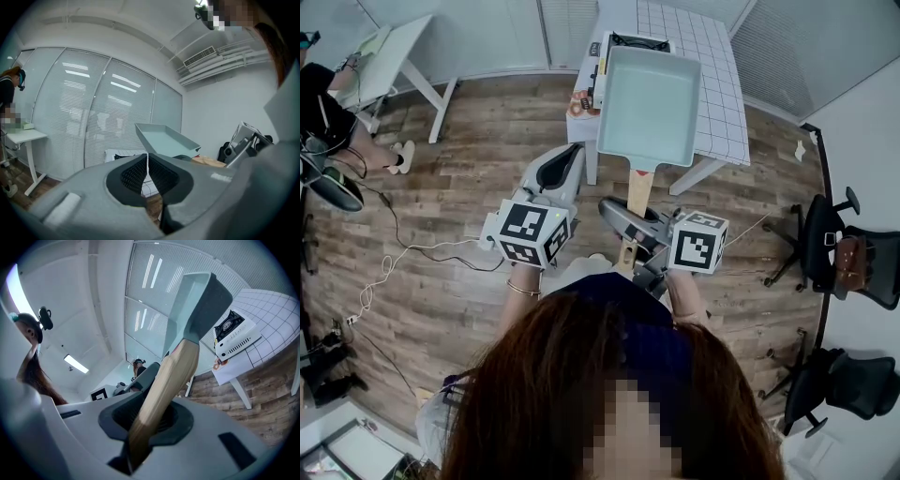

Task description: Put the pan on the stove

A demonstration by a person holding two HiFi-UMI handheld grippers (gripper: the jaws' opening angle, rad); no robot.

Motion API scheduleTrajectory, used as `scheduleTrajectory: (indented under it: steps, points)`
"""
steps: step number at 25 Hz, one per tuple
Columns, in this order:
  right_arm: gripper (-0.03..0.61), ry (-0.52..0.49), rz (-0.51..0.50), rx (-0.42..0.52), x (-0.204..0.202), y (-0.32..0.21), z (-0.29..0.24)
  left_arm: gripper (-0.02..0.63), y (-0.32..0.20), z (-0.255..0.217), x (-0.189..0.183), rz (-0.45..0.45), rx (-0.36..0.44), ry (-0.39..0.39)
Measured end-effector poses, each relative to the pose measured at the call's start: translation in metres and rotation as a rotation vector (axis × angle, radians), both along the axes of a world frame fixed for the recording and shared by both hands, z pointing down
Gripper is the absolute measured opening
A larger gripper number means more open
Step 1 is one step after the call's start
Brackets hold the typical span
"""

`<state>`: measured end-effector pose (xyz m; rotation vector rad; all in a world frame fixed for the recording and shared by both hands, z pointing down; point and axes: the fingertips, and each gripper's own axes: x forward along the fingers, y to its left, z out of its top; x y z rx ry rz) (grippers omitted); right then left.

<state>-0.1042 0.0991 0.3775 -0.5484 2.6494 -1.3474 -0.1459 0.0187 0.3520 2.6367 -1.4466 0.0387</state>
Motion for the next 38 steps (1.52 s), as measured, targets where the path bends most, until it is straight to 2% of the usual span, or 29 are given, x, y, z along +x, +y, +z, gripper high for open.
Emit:
scheduleTrajectory:
  steps: [13,20,26,38]
  points:
    - [0.073,-0.001,-0.006,-0.005,-0.002,-0.017,-0.002,0.020,-0.016,0.000,0.000,-0.004,-0.003,0.015]
    - [0.074,-0.004,-0.011,-0.008,-0.002,-0.040,0.000,0.020,-0.039,0.002,-0.001,-0.012,-0.007,0.012]
    - [0.074,-0.004,-0.015,-0.021,0.006,-0.077,0.001,0.020,-0.079,0.003,0.008,-0.008,-0.022,0.000]
    - [0.072,0.005,-0.022,-0.026,0.013,-0.100,0.008,0.020,-0.105,0.007,0.015,-0.005,-0.020,-0.006]
